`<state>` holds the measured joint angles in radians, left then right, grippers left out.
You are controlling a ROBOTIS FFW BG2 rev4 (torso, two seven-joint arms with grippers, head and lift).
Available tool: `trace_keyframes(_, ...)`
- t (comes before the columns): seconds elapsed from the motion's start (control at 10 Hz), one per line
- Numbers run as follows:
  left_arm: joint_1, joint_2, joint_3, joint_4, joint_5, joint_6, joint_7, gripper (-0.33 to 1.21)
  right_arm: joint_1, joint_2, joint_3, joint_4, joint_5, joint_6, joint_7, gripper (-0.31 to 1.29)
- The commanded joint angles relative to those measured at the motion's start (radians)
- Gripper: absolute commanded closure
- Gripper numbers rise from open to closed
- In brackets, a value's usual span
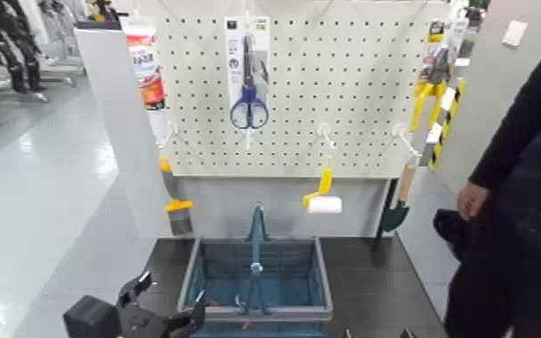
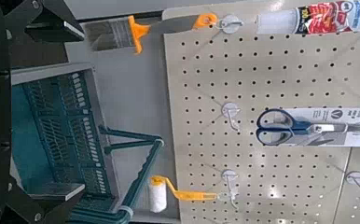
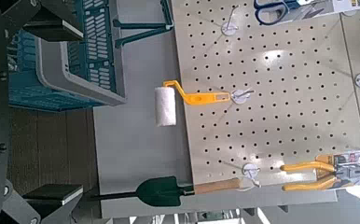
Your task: Put the blue scissors into the crate.
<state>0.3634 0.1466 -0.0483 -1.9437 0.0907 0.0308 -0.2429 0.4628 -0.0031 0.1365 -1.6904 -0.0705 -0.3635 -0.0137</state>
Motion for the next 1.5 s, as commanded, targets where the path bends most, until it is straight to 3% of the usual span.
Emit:
trace_keyframes(0.1,-0.073,0.004,0.021,-0.004,0.035,0.064,-0.047,0.18,-0.001,0.0,0.002,-0.002,0.0,0.0,0.0,0.15)
trace_keyframes(0.7,-0.302,0.002,0.081,0.029,0.05,0.204,-0.223,0.28,-0.004,0.002,0.011,-0.002,0.0,0.0,0.0,0.15)
trace_keyframes(1.5,-0.606,0.004,0.07,0.183,0.132,0.232,-0.397,0.37,-0.021,-0.002,0.018,0.011,-0.023,-0.009,0.008,0.15)
